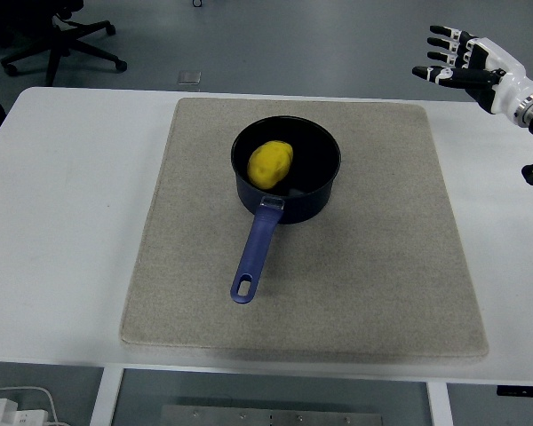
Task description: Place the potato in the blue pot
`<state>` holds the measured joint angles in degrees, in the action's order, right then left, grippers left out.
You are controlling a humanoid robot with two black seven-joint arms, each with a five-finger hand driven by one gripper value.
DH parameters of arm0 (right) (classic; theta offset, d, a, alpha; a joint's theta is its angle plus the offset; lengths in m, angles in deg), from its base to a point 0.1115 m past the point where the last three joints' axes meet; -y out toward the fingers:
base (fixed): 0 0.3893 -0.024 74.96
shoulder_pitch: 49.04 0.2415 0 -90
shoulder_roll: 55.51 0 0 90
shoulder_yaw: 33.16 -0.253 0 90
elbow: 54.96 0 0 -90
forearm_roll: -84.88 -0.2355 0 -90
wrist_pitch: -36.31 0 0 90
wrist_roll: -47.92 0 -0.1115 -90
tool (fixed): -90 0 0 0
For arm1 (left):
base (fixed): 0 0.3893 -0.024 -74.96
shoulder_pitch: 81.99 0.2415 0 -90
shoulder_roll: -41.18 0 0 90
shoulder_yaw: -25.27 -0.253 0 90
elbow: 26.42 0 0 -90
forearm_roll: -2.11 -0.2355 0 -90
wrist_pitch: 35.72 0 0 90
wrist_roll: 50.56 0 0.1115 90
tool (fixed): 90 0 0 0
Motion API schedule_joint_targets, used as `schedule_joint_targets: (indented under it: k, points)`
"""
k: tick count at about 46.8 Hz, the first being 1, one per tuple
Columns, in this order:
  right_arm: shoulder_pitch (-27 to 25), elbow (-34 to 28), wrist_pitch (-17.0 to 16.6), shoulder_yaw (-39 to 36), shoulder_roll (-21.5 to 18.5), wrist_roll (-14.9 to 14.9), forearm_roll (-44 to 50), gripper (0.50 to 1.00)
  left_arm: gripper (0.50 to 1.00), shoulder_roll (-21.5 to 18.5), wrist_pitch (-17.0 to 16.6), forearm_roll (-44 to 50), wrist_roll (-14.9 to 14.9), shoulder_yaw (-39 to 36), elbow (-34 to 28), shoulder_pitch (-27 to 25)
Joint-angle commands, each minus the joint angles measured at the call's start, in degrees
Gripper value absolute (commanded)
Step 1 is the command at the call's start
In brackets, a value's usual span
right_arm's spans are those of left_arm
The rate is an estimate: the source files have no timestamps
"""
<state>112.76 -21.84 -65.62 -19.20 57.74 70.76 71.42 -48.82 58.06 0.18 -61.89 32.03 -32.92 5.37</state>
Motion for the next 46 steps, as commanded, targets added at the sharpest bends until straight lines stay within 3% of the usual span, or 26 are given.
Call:
schedule_joint_targets:
  k: [1, 15, 46]
  points:
    - [-1.5, 0.0, -0.1, -2.7, 0.7, -0.1, -1.7, 0.921, 0.994, 0.0, 0.0, 0.0, 0.0, 0.0, 0.0, 0.0]
    - [-7.7, 0.0, 0.1, -14.2, 0.8, -2.7, -1.8, 0.921, 0.994, 0.0, 0.0, 0.0, 0.0, 0.0, 0.0, 0.0]
    - [-11.8, 0.1, 0.1, -19.9, -0.5, -2.9, -2.0, 0.921, 0.996, 0.0, 0.0, 0.0, 0.0, 0.0, 0.0, 0.0]
